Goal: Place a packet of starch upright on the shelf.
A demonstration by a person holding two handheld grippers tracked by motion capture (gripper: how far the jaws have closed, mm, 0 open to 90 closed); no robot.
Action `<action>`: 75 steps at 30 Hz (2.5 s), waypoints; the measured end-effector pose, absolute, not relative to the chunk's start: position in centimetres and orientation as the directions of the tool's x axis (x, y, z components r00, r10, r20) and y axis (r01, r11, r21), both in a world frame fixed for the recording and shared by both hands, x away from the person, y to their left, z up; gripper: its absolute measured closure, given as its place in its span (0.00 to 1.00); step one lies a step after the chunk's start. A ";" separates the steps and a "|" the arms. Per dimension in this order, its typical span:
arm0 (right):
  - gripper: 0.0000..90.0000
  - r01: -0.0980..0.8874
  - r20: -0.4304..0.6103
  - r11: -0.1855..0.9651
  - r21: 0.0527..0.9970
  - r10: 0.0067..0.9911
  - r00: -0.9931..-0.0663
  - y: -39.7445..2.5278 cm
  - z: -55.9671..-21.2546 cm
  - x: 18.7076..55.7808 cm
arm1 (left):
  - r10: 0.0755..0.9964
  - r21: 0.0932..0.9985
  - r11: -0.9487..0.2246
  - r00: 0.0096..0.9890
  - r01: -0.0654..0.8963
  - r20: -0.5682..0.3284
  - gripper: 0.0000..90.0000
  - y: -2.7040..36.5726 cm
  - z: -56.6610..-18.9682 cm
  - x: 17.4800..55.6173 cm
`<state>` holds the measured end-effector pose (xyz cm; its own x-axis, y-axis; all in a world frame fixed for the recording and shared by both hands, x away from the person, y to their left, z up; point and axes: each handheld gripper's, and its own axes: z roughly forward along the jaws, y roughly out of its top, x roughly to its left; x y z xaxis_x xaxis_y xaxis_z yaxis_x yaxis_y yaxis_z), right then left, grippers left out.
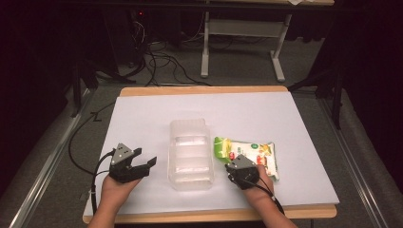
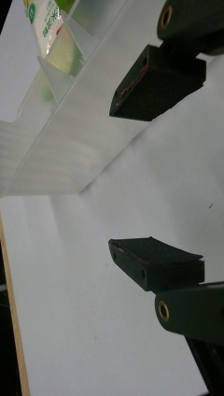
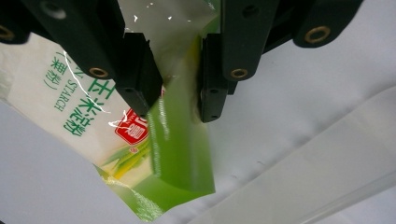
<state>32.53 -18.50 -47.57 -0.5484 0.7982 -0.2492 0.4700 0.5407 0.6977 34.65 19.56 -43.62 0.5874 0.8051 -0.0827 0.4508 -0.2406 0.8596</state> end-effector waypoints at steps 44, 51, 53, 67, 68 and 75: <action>1.00 0.139 -0.029 0.127 0.982 0.833 -0.552 -24.0 -35.5 33.8 | 0.811 0.860 -0.238 0.580 0.451 -0.080 0.34 19.8 -43.6 34.8; 1.00 0.113 -0.006 0.085 0.990 0.826 -0.564 -23.7 -35.3 33.7 | 0.810 0.860 -0.240 0.581 0.451 -0.079 0.34 19.8 -43.6 34.8; 1.00 0.109 -0.011 0.088 0.990 0.824 -0.566 -23.3 -35.3 33.5 | 0.809 0.859 -0.242 0.582 0.451 -0.078 0.34 19.8 -43.7 34.8; 1.00 0.144 -0.005 0.094 0.985 0.853 -0.522 -24.6 -38.2 32.7 | 0.806 0.856 -0.250 0.587 0.453 -0.076 0.34 19.6 -43.7 34.8; 1.00 0.154 0.014 0.078 0.985 0.853 -0.521 -24.8 -38.5 32.6 | 0.806 0.856 -0.250 0.587 0.453 -0.076 0.34 19.6 -43.7 34.8; 0.95 0.190 0.086 0.019 0.982 0.845 -0.527 -25.8 -39.2 32.4 | 0.806 0.857 -0.247 0.587 0.453 -0.078 0.34 19.5 -43.8 34.7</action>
